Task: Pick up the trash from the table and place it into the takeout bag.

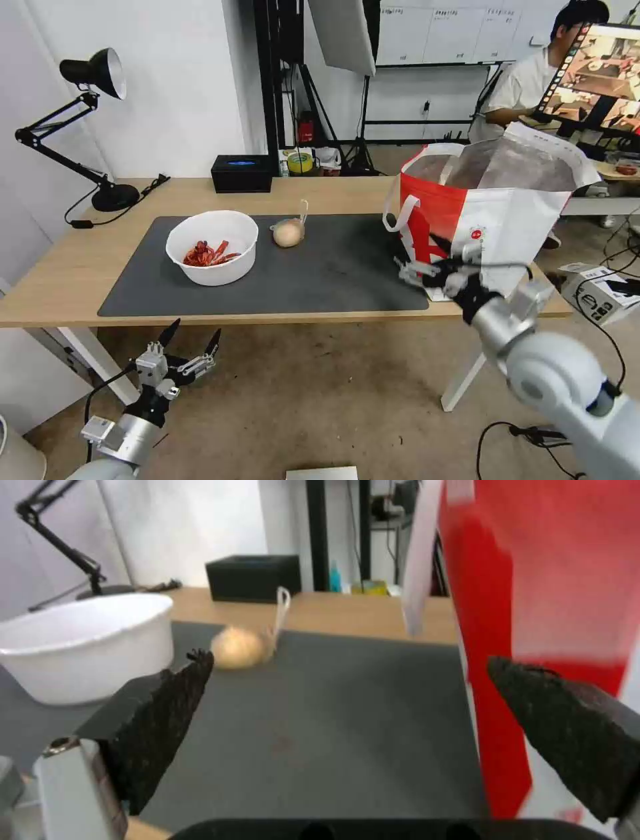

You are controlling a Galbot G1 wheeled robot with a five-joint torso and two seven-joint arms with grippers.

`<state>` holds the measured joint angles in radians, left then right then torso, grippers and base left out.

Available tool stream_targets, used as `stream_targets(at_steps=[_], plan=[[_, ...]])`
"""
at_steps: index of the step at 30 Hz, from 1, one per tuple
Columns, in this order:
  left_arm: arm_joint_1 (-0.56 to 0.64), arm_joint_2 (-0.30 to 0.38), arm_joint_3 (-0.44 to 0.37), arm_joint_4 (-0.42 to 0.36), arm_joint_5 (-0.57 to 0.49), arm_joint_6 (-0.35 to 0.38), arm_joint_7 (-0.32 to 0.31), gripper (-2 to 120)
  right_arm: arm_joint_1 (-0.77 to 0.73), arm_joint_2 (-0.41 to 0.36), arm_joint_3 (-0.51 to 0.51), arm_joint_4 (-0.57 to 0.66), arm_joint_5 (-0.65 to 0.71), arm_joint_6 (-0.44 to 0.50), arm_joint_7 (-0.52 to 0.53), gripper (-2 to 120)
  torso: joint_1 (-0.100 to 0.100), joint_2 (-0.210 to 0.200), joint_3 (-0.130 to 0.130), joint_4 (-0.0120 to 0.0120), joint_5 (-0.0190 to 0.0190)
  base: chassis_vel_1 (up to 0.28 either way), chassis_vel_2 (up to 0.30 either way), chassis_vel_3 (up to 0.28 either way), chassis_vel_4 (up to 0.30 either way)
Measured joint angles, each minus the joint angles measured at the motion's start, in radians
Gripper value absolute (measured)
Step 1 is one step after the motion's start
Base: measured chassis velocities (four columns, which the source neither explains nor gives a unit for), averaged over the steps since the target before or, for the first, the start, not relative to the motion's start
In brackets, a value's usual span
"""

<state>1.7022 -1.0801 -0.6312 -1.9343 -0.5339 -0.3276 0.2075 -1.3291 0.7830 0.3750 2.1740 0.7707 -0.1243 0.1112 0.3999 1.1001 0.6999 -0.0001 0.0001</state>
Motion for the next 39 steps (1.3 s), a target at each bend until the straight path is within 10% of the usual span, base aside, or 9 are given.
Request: stream_targets(at_steps=[19,39], plan=[[0.015,-0.001,-0.008,0.02,0.002,-0.019,0.006,100,-0.199,0.187,-0.068,-0.102,-0.194,0.099,-0.013,100,0.0,0.0,0.0,0.0001,-0.0001,0.0,0.0,0.0,0.0],[0.013,-0.001,-0.01,0.037,0.003,-0.021,0.009,100,-0.178,0.193,-0.103,-0.125,-0.199,0.099,-0.01,100,0.0,0.0,0.0,0.0001,-0.0001,0.0,0.0,0.0,0.0]])
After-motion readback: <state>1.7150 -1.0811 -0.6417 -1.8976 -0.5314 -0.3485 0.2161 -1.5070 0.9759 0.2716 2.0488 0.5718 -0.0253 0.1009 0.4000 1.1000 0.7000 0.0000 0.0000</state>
